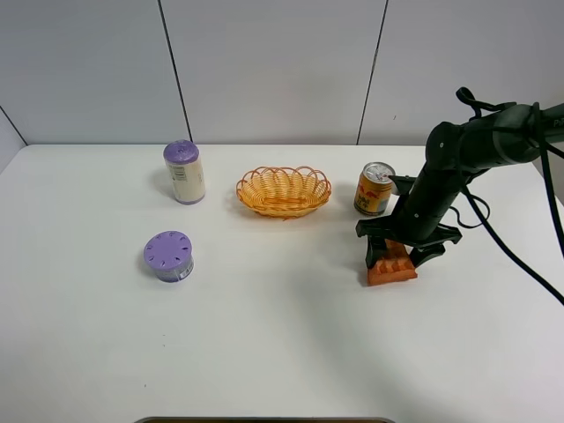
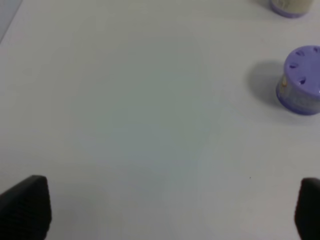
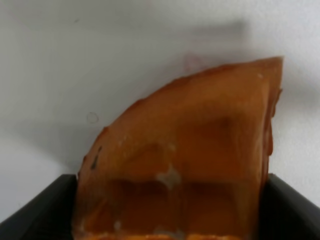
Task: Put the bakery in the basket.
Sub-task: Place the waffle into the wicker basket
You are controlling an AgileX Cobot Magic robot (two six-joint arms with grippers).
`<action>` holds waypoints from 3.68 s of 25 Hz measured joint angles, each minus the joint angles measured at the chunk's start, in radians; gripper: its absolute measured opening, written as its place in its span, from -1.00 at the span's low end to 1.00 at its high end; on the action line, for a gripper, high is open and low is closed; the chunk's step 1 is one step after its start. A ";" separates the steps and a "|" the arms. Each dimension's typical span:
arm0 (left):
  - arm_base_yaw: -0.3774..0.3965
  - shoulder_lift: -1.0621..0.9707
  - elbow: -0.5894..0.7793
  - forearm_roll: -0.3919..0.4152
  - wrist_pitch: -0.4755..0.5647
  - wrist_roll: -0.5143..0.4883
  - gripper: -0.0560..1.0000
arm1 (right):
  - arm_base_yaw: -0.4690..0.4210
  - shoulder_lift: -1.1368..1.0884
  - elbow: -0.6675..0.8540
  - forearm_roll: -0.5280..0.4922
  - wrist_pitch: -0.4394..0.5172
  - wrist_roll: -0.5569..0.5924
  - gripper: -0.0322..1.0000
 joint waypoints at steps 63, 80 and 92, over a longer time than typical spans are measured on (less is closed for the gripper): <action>0.000 0.000 0.000 0.000 0.000 0.000 0.99 | 0.251 0.223 -0.610 -0.021 -0.075 -0.011 0.38; 0.000 0.000 0.000 0.000 0.000 0.000 0.99 | 0.251 0.270 -0.610 -0.024 -0.100 -0.011 0.70; 0.000 0.000 0.000 0.000 0.000 0.000 0.99 | 0.251 0.203 -0.744 -0.006 0.108 -0.011 0.71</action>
